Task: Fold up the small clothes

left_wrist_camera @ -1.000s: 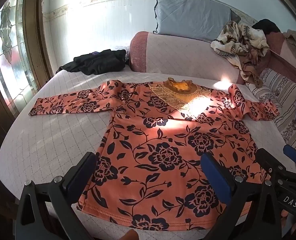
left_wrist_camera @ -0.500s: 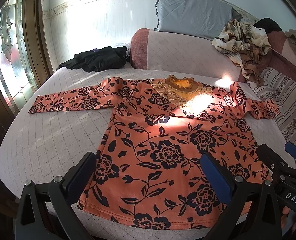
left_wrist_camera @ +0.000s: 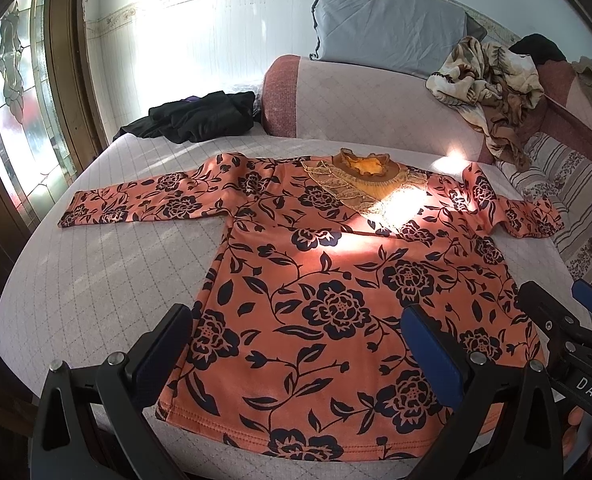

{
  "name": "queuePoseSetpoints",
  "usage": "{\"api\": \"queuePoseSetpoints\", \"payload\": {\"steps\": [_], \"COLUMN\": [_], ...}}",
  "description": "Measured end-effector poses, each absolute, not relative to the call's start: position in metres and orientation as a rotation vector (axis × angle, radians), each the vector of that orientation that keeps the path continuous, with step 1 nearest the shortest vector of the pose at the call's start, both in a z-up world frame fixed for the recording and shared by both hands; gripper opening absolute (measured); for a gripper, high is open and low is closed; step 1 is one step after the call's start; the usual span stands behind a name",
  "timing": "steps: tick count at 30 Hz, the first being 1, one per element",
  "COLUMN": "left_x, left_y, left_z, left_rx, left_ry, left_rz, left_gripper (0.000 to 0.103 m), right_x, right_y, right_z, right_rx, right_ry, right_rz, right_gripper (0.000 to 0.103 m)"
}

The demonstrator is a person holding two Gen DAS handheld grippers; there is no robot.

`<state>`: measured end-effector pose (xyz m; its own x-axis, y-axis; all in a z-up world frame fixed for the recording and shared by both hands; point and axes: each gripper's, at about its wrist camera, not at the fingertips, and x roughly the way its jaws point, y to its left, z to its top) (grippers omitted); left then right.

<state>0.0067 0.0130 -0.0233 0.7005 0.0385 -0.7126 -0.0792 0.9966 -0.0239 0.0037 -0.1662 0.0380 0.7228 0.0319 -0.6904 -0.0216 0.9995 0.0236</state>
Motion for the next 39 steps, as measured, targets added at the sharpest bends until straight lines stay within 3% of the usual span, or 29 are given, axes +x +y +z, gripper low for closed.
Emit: {"api": "queuePoseSetpoints", "payload": {"steps": [39], "left_x": [0.0135], "left_y": [0.0148], "left_z": [-0.0318], "left_rx": [-0.062], "left_ry": [0.811], "left_rz": [0.064], "left_gripper": [0.103], "right_x": [0.0117], "right_y": [-0.1654], "right_z": [0.031], "right_rx": [0.022], "right_ry": [0.776], "right_rz": [0.032], "right_gripper": [0.103]}}
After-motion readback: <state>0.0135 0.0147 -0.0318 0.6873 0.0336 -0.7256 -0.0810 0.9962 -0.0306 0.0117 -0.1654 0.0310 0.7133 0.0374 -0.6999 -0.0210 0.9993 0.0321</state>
